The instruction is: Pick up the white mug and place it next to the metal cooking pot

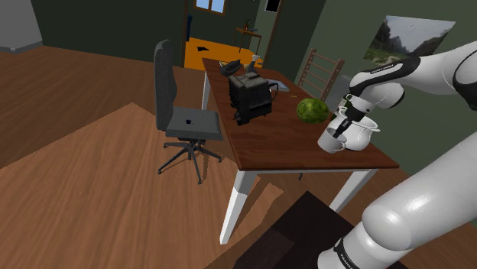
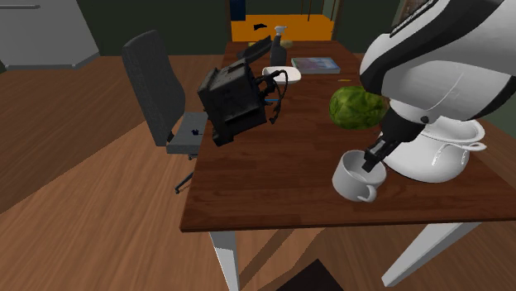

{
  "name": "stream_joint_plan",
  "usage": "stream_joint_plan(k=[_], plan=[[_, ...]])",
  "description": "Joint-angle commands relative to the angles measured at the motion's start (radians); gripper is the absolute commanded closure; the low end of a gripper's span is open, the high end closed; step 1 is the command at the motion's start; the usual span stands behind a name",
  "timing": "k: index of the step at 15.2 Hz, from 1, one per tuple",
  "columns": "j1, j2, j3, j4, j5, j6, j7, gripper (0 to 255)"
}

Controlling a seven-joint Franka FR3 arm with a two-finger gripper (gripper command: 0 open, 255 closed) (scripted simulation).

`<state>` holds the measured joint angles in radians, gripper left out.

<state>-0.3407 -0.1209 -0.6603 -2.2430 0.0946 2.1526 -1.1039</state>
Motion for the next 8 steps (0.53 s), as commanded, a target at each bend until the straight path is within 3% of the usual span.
stream_joint_plan(k=[1,8], plan=[[0.001,0.014,-0.004,-0.013,0.012,0.024,-0.012,255],[0.006,0.077,-0.014,-0.057,0.070,0.113,-0.064,255]])
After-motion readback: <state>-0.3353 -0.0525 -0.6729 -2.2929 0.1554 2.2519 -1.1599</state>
